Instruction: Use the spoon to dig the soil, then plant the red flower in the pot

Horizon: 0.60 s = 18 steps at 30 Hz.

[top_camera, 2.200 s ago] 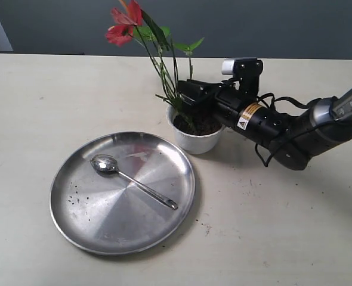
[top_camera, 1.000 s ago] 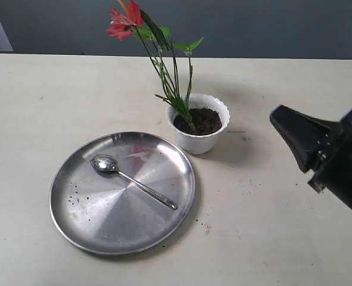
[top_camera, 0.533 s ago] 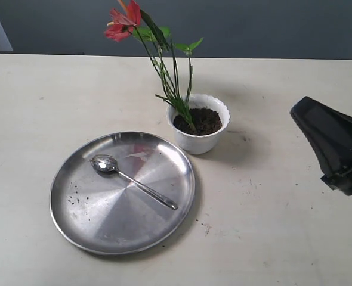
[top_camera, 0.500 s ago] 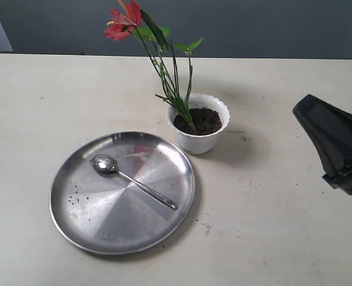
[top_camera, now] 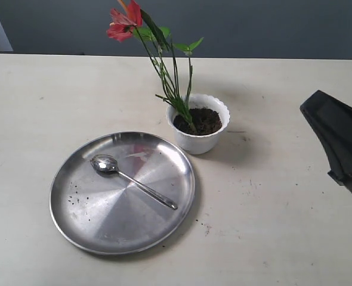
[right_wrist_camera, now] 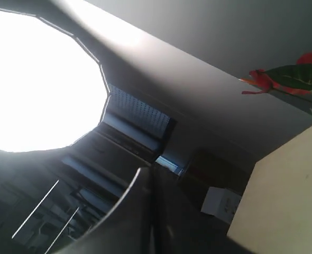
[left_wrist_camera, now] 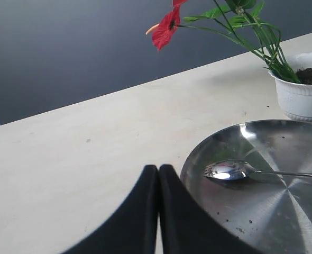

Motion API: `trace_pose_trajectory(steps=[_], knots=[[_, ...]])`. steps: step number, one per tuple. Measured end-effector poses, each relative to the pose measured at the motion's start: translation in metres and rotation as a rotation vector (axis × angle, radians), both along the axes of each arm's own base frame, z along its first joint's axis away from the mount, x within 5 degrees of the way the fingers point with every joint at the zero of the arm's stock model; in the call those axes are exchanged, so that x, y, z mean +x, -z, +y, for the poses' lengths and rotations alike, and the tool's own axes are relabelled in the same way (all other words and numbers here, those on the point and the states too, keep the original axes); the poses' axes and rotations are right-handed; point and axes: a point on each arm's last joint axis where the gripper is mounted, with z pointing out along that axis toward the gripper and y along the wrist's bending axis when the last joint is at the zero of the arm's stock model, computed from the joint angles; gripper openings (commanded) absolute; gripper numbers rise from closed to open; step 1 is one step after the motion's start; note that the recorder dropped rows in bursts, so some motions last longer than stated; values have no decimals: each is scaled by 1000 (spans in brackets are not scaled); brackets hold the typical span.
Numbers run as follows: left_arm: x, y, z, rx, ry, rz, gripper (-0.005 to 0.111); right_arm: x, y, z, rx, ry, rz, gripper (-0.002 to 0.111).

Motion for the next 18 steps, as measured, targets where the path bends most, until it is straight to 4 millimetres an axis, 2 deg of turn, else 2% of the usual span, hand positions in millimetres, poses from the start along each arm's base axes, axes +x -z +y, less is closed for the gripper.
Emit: trace_pose_trajectory(steps=[3, 6, 11, 15, 18], knots=[[0, 0, 0, 0, 0, 0, 0, -7, -8, -1, -11, -15, -93, 0], [0, 0, 0, 0, 0, 0, 0, -19, -26, -5, 14, -8, -253, 0], [0, 0, 0, 0, 0, 0, 0, -45, -50, -21, 96, 41, -487, 0], [0, 0, 0, 0, 0, 0, 0, -59, -57, -34, 138, 104, -541, 0], [0, 0, 0, 0, 0, 0, 0, -61, -56, -40, 132, 148, -513, 0]])
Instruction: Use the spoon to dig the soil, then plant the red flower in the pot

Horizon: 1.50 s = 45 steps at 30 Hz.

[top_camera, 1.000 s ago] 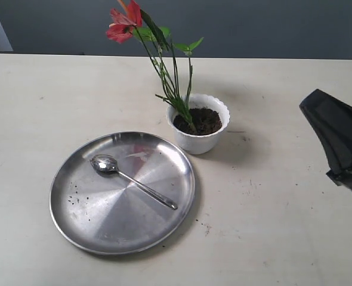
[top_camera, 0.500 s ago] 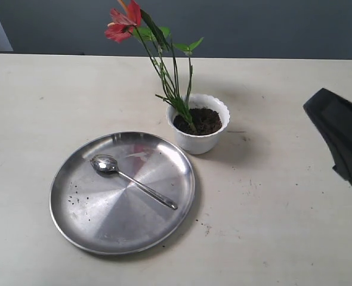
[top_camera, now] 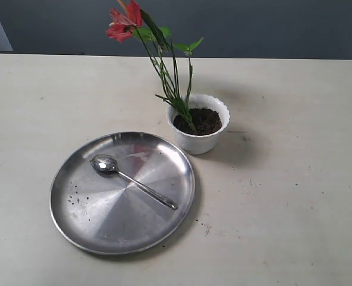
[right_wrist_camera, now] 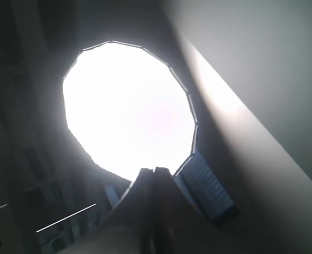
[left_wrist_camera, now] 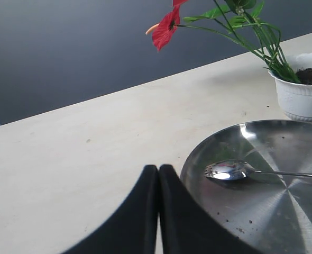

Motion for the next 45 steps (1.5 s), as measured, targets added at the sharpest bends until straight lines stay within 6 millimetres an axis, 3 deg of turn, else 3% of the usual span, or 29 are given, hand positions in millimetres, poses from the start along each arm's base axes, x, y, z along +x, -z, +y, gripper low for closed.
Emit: trace_pose_trajectory(steps=[12, 16, 25, 29, 32, 35, 45], knots=[[0, 0, 0, 0, 0, 0, 0, 14, 16, -9, -104, 156, 256, 0], [0, 0, 0, 0, 0, 0, 0, 16, 21, -15, -263, 311, 297, 0], [0, 0, 0, 0, 0, 0, 0, 7, 25, -27, -571, 626, 118, 0], [0, 0, 0, 0, 0, 0, 0, 14, 43, -35, -739, 823, 316, 0], [0, 0, 0, 0, 0, 0, 0, 18, 56, -40, -734, 882, 434, 0], [0, 0, 0, 0, 0, 0, 0, 22, 81, -42, -683, 877, 553, 0], [0, 0, 0, 0, 0, 0, 0, 23, 82, -43, -673, 892, 534, 0]])
